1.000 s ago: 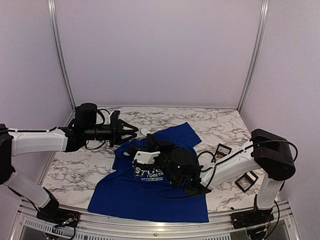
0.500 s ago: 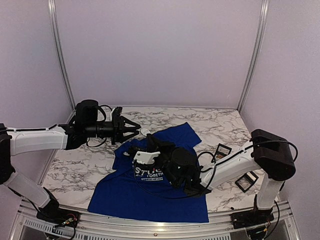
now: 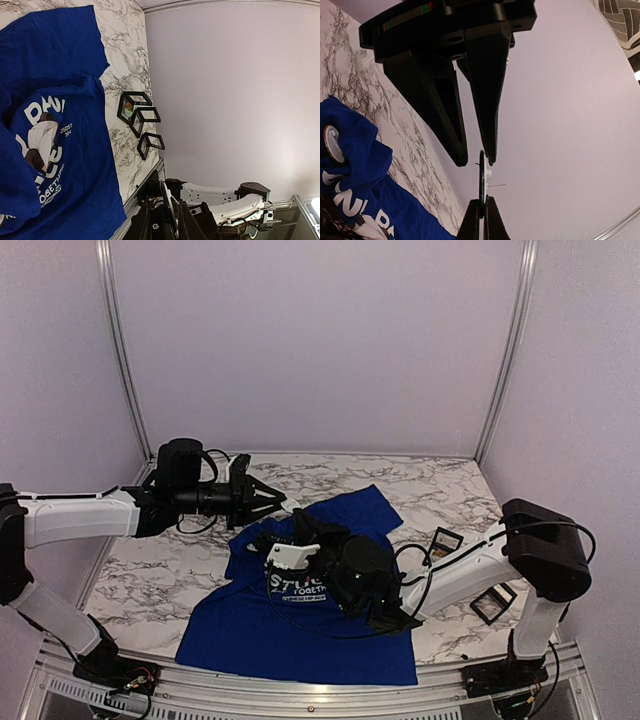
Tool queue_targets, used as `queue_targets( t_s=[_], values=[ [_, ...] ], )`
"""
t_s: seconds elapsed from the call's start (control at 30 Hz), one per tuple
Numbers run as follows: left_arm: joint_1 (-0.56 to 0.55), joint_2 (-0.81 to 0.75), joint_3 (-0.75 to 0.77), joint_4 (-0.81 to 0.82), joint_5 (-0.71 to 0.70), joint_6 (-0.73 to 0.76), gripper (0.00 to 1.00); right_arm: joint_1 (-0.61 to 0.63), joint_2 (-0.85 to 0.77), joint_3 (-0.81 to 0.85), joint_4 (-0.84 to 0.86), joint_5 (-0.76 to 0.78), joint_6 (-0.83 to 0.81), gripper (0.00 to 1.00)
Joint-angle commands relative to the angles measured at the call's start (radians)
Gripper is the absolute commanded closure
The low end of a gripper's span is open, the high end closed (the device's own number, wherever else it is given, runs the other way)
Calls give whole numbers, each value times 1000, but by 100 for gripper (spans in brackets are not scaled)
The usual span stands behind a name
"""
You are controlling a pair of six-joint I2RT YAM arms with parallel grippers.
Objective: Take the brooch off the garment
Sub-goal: Pass from the right arm to the left
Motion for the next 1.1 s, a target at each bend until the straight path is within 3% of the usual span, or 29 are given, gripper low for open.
queue_targets(
  t_s=[0.0,0.17,0.37,0.53,0.7,1.07],
  values=[
    [-6,15,27,-20,13,20,82,13,18,1,3,10,10,100],
    [-9,22,29,-24,18,16,88,16,22,2,3,10,7,100],
    [-10,28,29,-30,29,18,89,16,27,5,3,12,4,100],
    [-12,31,29,-32,30,20,100,16,30,7,2,14,5,100],
    [-11,29,27,-23,21,17,100,16,26,26,-45,31,44,100],
    [49,-41,-45,72,-62,-20,100,10,-61,48,-277,-39,258,41]
  ],
)
